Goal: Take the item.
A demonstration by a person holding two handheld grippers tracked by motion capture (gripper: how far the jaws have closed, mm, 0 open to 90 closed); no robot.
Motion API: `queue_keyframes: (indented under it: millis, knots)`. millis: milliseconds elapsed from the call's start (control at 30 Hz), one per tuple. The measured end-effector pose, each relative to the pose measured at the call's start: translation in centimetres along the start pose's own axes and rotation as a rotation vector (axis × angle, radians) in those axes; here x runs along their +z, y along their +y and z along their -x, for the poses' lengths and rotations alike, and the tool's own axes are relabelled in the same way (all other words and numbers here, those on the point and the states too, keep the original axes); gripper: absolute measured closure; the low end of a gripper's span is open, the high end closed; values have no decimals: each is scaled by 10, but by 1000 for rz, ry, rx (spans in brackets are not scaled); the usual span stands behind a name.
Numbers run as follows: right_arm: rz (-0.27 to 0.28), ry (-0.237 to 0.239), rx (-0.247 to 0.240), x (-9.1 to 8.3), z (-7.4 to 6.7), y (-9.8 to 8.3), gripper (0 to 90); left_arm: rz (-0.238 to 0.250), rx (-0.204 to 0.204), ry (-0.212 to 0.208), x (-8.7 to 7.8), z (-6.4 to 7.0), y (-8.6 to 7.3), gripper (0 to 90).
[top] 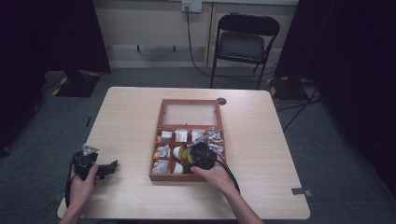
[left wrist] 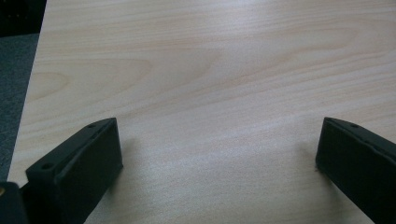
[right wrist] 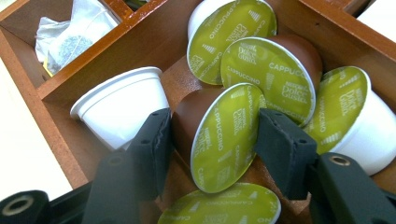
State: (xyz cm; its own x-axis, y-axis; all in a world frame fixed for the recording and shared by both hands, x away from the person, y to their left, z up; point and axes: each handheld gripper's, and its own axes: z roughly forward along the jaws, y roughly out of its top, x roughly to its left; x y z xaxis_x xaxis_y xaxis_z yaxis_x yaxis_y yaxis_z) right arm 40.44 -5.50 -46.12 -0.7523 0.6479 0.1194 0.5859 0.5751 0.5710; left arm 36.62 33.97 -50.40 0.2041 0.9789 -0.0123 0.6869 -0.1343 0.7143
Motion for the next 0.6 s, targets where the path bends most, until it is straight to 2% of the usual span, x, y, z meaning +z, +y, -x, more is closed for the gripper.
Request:
queue_keyframes:
  millis: [167, 200, 400, 600]
  knots:
    - [6, 3, -26, -1, -1, -1, 492, 0, 0, 0, 0, 0, 0, 0]
    - [11, 19, -27, -2, 0, -2, 510, 0, -1, 1, 0, 0, 0, 0]
    - [33, 41, -15, -5, 1, -4, 543, 0, 0, 0, 0, 0, 0, 0]
    - [82, 50, -3, -20, 7, -9, 606, 0, 0, 0, 0, 0, 0, 0]
